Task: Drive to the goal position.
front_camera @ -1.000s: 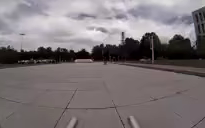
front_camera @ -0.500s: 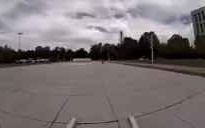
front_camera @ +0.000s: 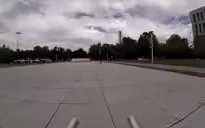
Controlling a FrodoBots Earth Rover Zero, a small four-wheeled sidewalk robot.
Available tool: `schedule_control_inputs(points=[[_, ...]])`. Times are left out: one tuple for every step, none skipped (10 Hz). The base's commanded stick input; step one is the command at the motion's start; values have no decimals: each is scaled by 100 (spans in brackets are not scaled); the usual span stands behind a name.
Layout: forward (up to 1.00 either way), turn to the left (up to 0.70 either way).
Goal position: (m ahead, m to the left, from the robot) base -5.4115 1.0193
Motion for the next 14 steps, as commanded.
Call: schedule_control_inputs(points=[[70, 1], [70, 1], [70, 1], [70, 1], [70, 1], [70, 1], [70, 1], [70, 1], [70, 1], [70, 1], [70, 1], [70, 1], [70, 1], [70, 1]])
